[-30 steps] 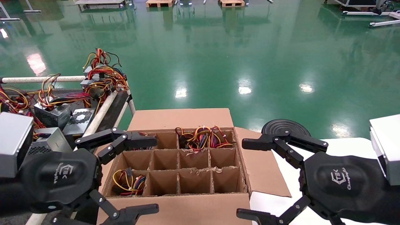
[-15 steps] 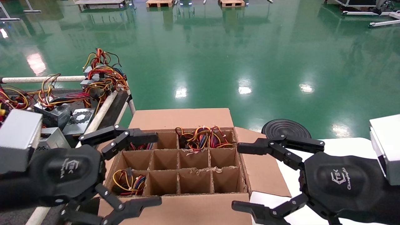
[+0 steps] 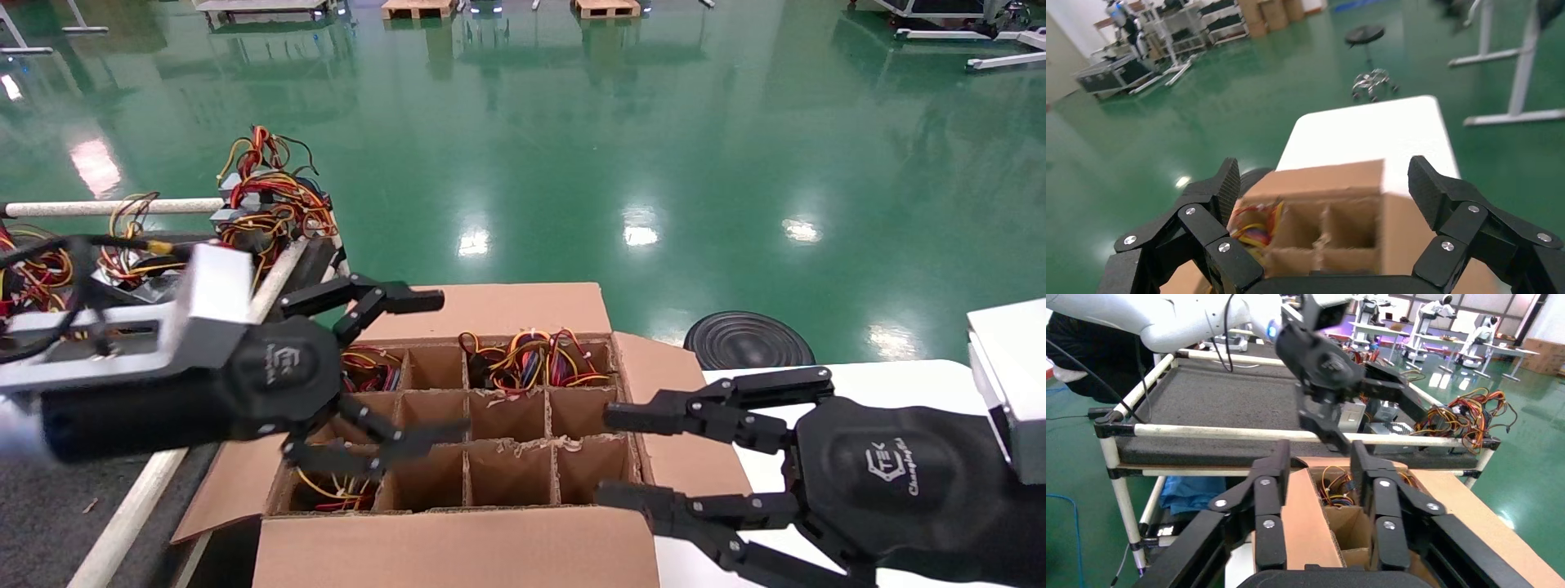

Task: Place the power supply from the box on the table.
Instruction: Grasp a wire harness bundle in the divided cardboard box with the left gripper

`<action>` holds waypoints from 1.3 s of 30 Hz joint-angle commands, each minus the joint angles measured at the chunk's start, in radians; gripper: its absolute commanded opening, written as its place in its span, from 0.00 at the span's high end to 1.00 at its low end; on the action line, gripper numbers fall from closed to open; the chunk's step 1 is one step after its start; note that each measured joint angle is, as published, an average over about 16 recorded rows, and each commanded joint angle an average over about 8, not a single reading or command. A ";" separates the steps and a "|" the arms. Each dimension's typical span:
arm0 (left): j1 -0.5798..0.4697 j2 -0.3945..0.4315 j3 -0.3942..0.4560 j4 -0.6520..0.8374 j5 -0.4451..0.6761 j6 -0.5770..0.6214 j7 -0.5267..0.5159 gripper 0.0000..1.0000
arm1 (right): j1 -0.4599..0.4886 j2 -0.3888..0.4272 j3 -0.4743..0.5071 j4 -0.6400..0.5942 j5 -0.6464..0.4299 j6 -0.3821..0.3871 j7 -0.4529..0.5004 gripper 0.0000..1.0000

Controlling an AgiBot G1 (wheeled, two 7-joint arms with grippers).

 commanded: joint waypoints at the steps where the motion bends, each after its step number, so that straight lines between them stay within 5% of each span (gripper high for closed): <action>1: -0.024 0.017 0.023 0.025 0.022 -0.017 0.020 0.00 | 0.000 0.000 0.000 0.000 0.000 0.000 0.000 1.00; 18: -0.187 0.168 0.270 0.280 0.044 -0.130 0.196 0.00 | 0.000 0.000 0.000 0.000 0.000 0.000 0.000 1.00; 39: -0.223 0.222 0.345 0.384 0.046 -0.154 0.255 0.00 | 0.000 0.000 0.000 0.000 0.000 0.000 0.000 1.00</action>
